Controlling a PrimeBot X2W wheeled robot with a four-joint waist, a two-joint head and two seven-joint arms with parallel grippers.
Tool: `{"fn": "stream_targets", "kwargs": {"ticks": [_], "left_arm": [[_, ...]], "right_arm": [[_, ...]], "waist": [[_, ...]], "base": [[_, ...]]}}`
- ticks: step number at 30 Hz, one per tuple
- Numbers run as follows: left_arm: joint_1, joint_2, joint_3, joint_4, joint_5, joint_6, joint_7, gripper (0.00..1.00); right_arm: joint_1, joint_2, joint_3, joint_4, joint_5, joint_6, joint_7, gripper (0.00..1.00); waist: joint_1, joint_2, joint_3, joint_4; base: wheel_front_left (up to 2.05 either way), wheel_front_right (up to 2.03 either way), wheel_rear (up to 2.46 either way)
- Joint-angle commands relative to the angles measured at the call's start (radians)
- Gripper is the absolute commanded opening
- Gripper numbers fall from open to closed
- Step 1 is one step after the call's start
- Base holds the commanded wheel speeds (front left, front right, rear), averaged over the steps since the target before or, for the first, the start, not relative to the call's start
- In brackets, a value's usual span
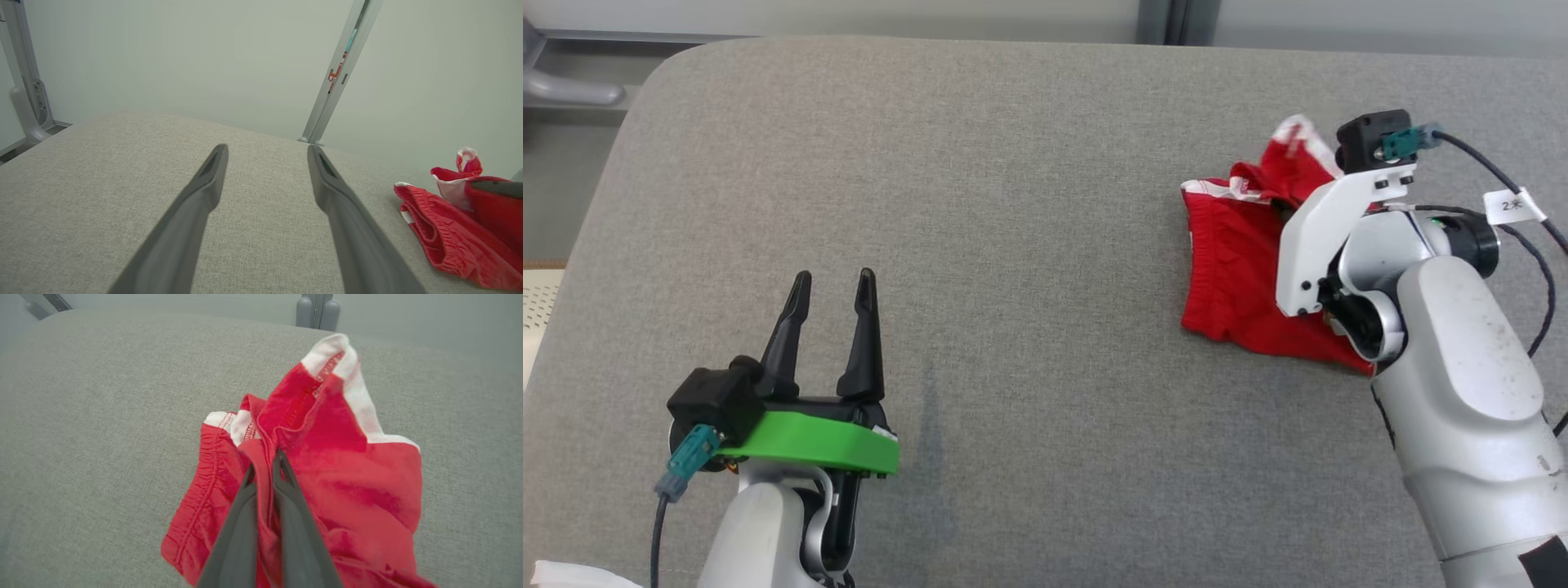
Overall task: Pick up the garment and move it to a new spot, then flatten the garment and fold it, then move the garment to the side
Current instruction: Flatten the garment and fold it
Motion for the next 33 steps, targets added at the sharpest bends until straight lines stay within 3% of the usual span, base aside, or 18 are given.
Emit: {"fn": "stream_targets", "kwargs": {"ticks": [1, 9, 17, 19, 20, 21, 24, 28, 33], "left_arm": [[-0.012, 0.001, -0.004, 0.001, -0.009, -0.003, 0.000, 1.00], [-0.017, 0.000, -0.020, 0.008, -0.016, -0.003, 0.000, 1.00], [0.004, -0.001, -0.010, 0.013, -0.017, -0.003, 0.000, 1.00], [0.005, -0.001, -0.011, 0.012, -0.014, -0.003, 0.000, 1.00], [0.005, -0.001, -0.011, 0.012, -0.013, -0.003, 0.000, 1.00], [0.006, -0.001, -0.010, 0.012, -0.012, -0.003, 0.000, 1.00], [0.008, -0.001, -0.007, 0.013, -0.010, -0.003, 0.000, 1.00], [0.009, -0.001, -0.003, 0.014, -0.008, -0.003, 0.000, 1.00], [0.017, -0.001, -0.003, 0.015, -0.005, -0.003, 0.000, 1.00]], "right_arm": [[-0.008, 0.008, 0.009, 0.017, -0.005, -0.001, 0.005, 0.00], [-0.041, 0.029, 0.049, 0.131, -0.024, -0.001, -0.012, 0.00], [-0.053, 0.028, 0.115, 0.171, 0.006, -0.001, -0.046, 0.00], [-0.048, 0.026, 0.133, 0.180, 0.016, -0.001, -0.034, 0.29], [-0.047, 0.025, 0.140, 0.181, 0.024, -0.001, -0.037, 0.91], [-0.048, 0.025, 0.143, 0.179, 0.033, -0.001, -0.044, 1.00], [-0.049, 0.036, 0.149, 0.150, 0.087, -0.001, -0.072, 1.00], [-0.043, 0.050, 0.128, 0.053, 0.258, -0.001, -0.125, 1.00], [0.008, -0.055, 0.070, 0.006, 0.244, -0.001, -0.161, 1.00]], "waist": [[0.0000, -0.0001, 0.007, 0.009], [0.0000, -0.0001, 0.012, 0.044], [0.0000, -0.0001, -0.008, 0.044], [0.0000, -0.0001, -0.014, 0.040], [0.0000, -0.0001, -0.016, 0.038], [0.0000, -0.0001, -0.018, 0.035], [0.0000, -0.0001, -0.023, 0.026], [0.0000, -0.0001, -0.030, 0.016], [0.0000, -0.0001, -0.044, 0.006]], "base": [[0.00, 0.00, 0.00], [0.00, 0.00, 0.00], [0.00, 0.00, 0.00], [0.00, 0.00, 0.00], [0.00, 0.00, 0.00], [0.00, 0.00, 0.00], [0.00, 0.00, 0.00], [0.00, 0.00, 0.00], [0.00, 0.00, 0.00]]}}
